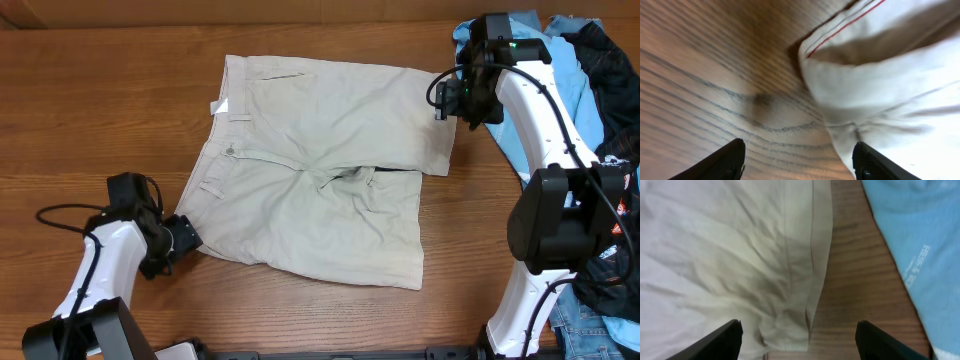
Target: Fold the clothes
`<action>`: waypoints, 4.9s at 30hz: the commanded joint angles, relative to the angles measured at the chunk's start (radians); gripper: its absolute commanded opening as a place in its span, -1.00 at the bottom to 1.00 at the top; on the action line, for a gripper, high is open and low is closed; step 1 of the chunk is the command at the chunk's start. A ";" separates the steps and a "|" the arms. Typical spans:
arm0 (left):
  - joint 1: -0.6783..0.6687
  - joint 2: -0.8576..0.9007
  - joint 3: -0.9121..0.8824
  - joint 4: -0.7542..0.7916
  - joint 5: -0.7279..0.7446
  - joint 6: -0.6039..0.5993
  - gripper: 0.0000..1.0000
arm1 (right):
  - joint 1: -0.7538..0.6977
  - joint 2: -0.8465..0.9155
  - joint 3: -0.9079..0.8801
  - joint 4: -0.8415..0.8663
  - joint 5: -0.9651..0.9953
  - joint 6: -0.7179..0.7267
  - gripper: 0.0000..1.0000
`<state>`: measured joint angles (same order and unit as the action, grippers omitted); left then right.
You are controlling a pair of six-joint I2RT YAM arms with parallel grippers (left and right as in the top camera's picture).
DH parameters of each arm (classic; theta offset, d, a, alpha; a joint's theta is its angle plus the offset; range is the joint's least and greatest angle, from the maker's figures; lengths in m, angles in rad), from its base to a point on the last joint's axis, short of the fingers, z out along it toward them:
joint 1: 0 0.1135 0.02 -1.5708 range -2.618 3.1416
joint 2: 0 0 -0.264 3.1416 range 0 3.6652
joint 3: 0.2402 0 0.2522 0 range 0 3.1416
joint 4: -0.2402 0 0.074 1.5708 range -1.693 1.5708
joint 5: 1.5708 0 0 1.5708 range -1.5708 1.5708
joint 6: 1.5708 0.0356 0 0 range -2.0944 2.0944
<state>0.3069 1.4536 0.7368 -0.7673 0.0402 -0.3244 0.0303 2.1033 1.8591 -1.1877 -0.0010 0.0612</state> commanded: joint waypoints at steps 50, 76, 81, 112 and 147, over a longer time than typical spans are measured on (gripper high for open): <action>-0.377 0.706 0.613 0.320 0.080 0.265 -0.03 | 0.131 -0.306 -0.886 0.387 -0.432 0.118 -0.70; -0.164 0.719 0.613 0.117 0.119 0.171 0.33 | -0.041 -0.306 -0.986 0.473 -0.133 0.275 -0.55; -0.175 0.704 0.616 0.117 0.185 0.172 0.31 | -0.030 -0.345 -0.949 0.423 -0.136 0.276 -0.55; -0.239 0.671 0.616 0.137 0.241 0.171 0.37 | 0.126 -0.014 -0.478 0.833 -0.509 0.070 -0.53; -0.240 0.670 0.690 0.035 0.106 0.236 0.25 | -0.017 0.022 -0.423 0.640 -0.164 0.137 -0.34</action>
<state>0.0662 2.0693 1.4174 -0.6857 0.1734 -0.1116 0.0402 2.1407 1.4357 -0.5030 -0.3058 0.2108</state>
